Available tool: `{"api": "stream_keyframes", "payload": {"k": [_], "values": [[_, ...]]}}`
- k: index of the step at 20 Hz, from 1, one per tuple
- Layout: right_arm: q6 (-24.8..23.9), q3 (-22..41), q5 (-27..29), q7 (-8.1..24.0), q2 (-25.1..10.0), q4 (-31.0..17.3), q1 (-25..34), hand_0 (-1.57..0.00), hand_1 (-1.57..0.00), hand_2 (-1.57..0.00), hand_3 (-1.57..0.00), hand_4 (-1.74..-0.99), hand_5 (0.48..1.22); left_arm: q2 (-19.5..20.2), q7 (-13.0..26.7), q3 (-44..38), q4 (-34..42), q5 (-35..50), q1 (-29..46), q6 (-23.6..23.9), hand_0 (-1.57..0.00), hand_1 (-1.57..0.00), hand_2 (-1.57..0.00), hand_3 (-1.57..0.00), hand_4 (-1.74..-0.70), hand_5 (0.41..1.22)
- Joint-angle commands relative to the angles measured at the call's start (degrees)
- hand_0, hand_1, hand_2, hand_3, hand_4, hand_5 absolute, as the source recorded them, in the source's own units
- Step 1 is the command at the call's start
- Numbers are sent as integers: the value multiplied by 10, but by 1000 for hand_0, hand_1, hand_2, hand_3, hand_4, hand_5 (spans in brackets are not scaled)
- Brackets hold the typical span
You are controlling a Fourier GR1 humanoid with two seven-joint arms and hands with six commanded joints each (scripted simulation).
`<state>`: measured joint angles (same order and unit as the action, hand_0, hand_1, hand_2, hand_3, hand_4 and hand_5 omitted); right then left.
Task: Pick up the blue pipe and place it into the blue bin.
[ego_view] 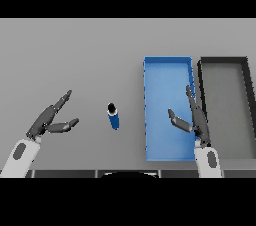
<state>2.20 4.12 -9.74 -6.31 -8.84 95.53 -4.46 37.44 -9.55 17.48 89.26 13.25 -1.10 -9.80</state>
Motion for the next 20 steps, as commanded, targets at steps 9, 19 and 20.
{"api": "stream_keyframes", "payload": {"k": [9, 19, 20], "values": [[6, -1, 7, 11, -1, 10, -3, 1, 1, 1, 1, -1205, 618, -69, 72, 103, 28, -56, -12, -16, 1, 1, 1, 1, -1144, 452], [1, -4, 5, 16, 0, 16, -6, 1, 1, 1, 1, -1211, 634, -188, 46, 136, -77, -102, -78, 13, 1, 1, 1, 1, -1120, 456], [2, -3, 5, 14, 0, 14, -8, 1, 1, 1, 1, -1215, 637, -189, 47, 138, -86, -111, -83, 16, 1, 1, 1, 1, -1098, 448]]}}
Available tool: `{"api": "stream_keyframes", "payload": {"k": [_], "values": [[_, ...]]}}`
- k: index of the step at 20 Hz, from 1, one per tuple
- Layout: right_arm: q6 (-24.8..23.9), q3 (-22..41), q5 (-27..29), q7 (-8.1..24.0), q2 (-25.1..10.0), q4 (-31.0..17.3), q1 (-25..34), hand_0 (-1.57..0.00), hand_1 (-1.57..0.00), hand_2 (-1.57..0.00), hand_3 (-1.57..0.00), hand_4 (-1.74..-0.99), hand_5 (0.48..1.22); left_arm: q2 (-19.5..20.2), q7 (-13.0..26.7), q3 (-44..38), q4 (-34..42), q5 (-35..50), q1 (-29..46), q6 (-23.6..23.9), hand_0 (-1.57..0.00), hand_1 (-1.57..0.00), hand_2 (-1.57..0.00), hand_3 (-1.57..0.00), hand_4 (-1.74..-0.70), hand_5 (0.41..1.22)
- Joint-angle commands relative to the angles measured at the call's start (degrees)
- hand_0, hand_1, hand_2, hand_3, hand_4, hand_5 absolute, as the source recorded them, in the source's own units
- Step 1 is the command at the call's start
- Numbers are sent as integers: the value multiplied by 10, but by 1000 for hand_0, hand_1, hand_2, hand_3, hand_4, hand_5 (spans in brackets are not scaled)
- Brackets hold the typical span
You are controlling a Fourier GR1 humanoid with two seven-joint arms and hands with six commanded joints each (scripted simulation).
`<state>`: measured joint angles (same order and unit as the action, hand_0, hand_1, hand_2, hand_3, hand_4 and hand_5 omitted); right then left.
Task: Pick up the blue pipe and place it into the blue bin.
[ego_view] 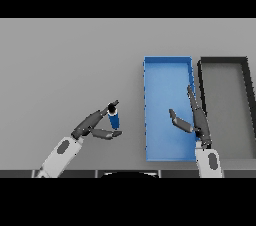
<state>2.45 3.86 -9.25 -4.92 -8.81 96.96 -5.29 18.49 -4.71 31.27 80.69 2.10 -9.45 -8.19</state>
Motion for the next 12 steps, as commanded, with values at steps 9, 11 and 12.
{"api": "stream_keyframes", "payload": {"k": [9, 11, 12], "values": [[0, -5, -4, -21, -9, -1, -11, 1, 1, 1, 1, -1213, 655, -67, -27, 0, -53, 11, -23, 6, 1, -41, -151, -121, -1186, 550], [2, -4, 2, -16, -5, 0, -8, 1, 1, 1, 1, -1220, 656, -85, -31, -10, -66, 32, -26, 3, -125, -319, -485, -535, -1281, 735], [3, -5, 2, -17, -7, -1, -8, 1, 1, 1, 1, -1220, 656, -89, -34, -12, -62, 36, -22, 7, -359, -547, -689, -742, -1369, 832]]}}
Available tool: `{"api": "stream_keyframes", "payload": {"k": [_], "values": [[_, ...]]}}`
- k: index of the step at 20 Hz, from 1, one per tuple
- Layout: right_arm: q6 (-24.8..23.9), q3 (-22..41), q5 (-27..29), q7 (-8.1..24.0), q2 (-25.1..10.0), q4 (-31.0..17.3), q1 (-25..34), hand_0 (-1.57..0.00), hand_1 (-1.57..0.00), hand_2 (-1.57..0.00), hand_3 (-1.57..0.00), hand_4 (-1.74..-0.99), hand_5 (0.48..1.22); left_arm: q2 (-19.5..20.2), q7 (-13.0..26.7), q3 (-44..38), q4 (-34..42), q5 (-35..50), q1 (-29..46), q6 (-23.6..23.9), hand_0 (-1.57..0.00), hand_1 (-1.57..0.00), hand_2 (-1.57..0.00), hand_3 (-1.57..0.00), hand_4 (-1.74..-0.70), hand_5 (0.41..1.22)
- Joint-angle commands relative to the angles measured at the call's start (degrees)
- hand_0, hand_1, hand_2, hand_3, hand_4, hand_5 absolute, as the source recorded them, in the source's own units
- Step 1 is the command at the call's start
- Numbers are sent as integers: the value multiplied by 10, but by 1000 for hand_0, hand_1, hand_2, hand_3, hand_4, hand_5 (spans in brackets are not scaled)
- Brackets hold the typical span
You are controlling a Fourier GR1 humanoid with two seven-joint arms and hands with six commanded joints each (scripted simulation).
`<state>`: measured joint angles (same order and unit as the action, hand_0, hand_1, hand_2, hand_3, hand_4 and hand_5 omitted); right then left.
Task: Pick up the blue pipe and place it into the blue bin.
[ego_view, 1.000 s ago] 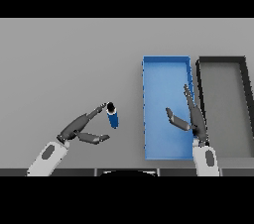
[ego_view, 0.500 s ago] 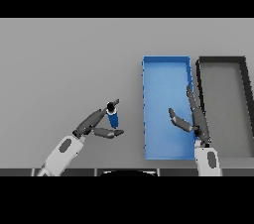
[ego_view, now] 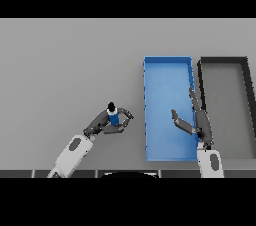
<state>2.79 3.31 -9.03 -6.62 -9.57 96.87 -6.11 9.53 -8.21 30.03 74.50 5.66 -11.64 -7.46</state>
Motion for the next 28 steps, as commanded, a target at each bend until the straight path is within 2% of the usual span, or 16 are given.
{"api": "stream_keyframes", "payload": {"k": [1, 2, 4, 6, 9, 11, 16, 18, 21, 25, 28], "values": [[-3, 2, -3, 6, 3, -3, 7, 1, 1, 1, 1, -1219, 657, 0, -4, 2, 3, -1, 4, 1, -602, -752, -865, -908, -1439, 910], [-1, 3, 0, 2, 5, 0, 6, 1, 1, 1, 1, -1224, 658, 0, 6, 3, 5, 2, 2, -5, -796, -915, -1006, -1030, -1497, 972], [1, 0, 5, 8, 5, -5, 4, 1, 1, 1, 1, -1233, 660, -3, -2, 10, 11, -2, 9, -5, -1075, -1151, -1210, -1194, -1580, 1062], [3, -2, 9, 10, 3, -3, 8, 1, 1, 1, 1, -1224, 651, -5, -9, 17, 13, -18, 10, 8, -1253, -1302, -1340, -1330, -1530, 1119], [6, 0, 10, 18, 4, -3, 12, 1, 1, 1, 1, -1220, 635, -23, -29, 16, 19, -34, 9, 19, -1408, -1434, -1453, -1448, -1492, 1169], [7, 2, 10, 15, 9, -9, 9, 1, 1, 1, 1, -1219, 628, -20, -38, 11, 48, -34, 11, 21, -1467, -1483, -1495, -1492, -1478, 1188], [2, -1, 4, 16, 2, -7, 10, 1, 1, 1, 1, -1213, 639, -32, -23, 3, 101, -29, -5, 12, -1537, -1542, -1546, -1545, -1467, 1210], [-1, 4, -6, 17, 3, -8, 14, 1, 1, 1, 1, -1194, 642, -36, 2, -1, 120, -22, -25, -1, -1549, -1553, -1555, -1554, -1466, 1214], [-1, -2, -5, 20, -4, -8, 19, 1, 1, 1, 1, -1170, 644, -41, 14, 3, 146, -25, -31, -14, -1560, -1562, -1563, -1563, -1466, 1217], [-2, -6, -6, 7, -6, -21, 18, 1, 1, 1, 1, -1151, 643, -54, 47, 9, 154, -42, -32, -19, -1566, -1567, -1568, -1568, -1467, 1220], [-36, 4, -33, -12, 13, 15, -29, 1, 1, 1, 1, -1139, 643, -58, 43, 2, 151, -47, -27, -26, -1569, -1569, -1569, -1569, -1466, 1220]]}}
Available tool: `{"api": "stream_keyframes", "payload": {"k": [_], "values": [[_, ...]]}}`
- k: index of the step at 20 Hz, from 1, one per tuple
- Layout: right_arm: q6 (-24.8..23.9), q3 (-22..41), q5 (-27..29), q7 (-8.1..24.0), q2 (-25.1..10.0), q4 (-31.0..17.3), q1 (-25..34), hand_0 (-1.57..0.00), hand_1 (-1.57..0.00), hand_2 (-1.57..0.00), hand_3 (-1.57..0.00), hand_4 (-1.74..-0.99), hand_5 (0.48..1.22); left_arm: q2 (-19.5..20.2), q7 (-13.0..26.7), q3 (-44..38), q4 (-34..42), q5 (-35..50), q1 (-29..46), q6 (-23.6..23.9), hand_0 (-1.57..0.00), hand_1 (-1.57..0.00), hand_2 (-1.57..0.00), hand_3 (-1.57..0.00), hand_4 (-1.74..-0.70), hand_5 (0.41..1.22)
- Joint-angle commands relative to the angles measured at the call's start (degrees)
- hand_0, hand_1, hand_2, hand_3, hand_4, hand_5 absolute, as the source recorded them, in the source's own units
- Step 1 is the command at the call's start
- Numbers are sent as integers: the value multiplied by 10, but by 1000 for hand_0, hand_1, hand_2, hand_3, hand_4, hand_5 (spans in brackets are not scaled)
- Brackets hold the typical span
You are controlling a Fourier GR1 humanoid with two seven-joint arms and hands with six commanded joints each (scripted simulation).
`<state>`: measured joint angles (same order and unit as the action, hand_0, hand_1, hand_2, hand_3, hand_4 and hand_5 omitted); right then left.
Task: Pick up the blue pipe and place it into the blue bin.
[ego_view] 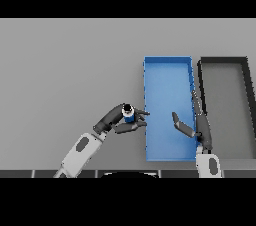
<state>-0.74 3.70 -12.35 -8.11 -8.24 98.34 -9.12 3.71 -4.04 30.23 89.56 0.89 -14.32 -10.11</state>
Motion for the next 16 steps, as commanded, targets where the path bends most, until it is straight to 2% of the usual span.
{"api": "stream_keyframes", "payload": {"k": [1, 3, 5, 6, 8, 9, 12, 15, 16], "values": [[-15, 4, -12, 1, 8, 20, -24, 1, 1, 1, 1, -1138, 643, -1, 2, -3, -6, -3, -1, -1, -1569, -1569, -1570, -1570, -1466, 1220], [-47, 16, -40, 3, 31, 57, -74, 1, 1, 1, 1, -1188, 643, -4, 1, -11, -7, -5, -6, -5, -1570, -1570, -1570, -1570, -1466, 1220], [-62, 19, -55, 10, 38, 86, -103, 1, 1, -2, 1, -1184, 642, -10, 1, -14, -11, -10, -9, -11, -1570, -1570, -1570, -1570, -1467, 1220], [-60, 22, -52, 3, 39, 111, -111, 1, 1, -20, 1, -1187, 642, -7, -4, -17, -5, -5, -5, -18, -1570, -1570, -1571, -1571, -1467, 1220], [-7, 18, 31, -11, 35, 133, -103, 1, -12, -67, 0, -1198, 641, -10, 1, -16, -6, -10, -3, -26, -1571, -1571, -1571, -1571, -1467, 1221], [29, 20, 74, 4, 24, 152, -97, 1, -22, -89, -1, -1202, 624, -11, 1, -20, 1, -7, -2, -29, -1571, -1571, -1571, -1571, -1467, 1221], [102, 23, 161, 79, -28, 206, -66, 1, -23, -118, -1, -1224, 600, -16, 0, -17, 4, -20, 9, -35, -1571, -1571, -1571, -1571, -1467, 1221], [145, 35, 213, 169, -67, 221, -1, 1, -11, -106, 0, -1247, 568, -23, 12, -22, 11, -23, 12, -38, -1571, -1571, -1571, -1571, -1467, 1221], [149, 40, 219, 189, -73, 219, 24, 1, -9, -104, 0, -1255, 560, -22, 15, -23, 9, -26, 11, -42, -1571, -1571, -1571, -1571, -1467, 1221]]}}
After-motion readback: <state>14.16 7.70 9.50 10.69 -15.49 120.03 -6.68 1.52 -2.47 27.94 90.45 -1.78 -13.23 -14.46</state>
